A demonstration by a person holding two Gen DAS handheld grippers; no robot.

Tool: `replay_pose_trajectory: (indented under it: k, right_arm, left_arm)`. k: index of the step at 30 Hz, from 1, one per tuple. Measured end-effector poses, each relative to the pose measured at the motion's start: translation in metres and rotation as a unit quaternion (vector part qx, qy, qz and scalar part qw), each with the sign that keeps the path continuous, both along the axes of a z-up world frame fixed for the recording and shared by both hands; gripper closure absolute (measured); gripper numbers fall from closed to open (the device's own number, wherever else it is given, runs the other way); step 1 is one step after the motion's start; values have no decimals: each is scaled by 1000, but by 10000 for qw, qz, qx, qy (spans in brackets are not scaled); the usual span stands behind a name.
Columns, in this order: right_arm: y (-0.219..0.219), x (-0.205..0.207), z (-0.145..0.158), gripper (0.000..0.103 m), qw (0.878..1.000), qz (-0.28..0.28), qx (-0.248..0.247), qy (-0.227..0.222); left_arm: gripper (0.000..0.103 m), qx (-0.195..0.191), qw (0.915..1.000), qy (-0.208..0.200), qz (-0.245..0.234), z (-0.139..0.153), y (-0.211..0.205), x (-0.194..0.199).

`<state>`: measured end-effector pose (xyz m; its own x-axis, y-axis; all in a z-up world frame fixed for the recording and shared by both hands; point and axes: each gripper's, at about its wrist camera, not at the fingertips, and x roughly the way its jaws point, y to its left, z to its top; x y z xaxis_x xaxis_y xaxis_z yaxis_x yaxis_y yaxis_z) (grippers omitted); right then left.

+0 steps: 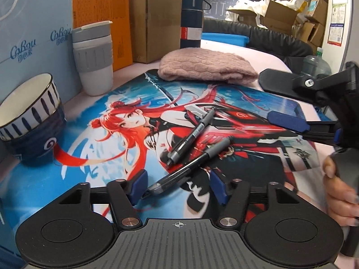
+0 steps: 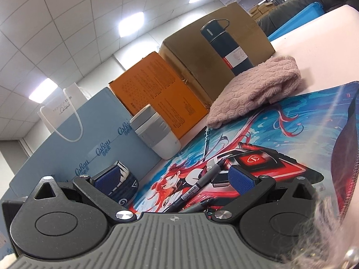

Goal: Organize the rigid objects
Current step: 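Lower the left gripper onto a black marker on the mat and close it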

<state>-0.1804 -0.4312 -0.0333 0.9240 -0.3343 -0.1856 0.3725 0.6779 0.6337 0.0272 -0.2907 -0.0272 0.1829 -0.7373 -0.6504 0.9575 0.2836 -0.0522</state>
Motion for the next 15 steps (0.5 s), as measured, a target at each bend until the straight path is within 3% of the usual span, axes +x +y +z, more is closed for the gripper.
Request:
replay_pose_trajectory:
  k: [8,15]
  right_arm:
    - [1,1,-1,0,10000,39,5,58]
    - [1,-1,-2,0,10000,9,75,36]
  left_arm:
    - [52,275,9988,335,-210,8,12,-18]
    - [55,406,9988,26,-278,6,-13,-33]
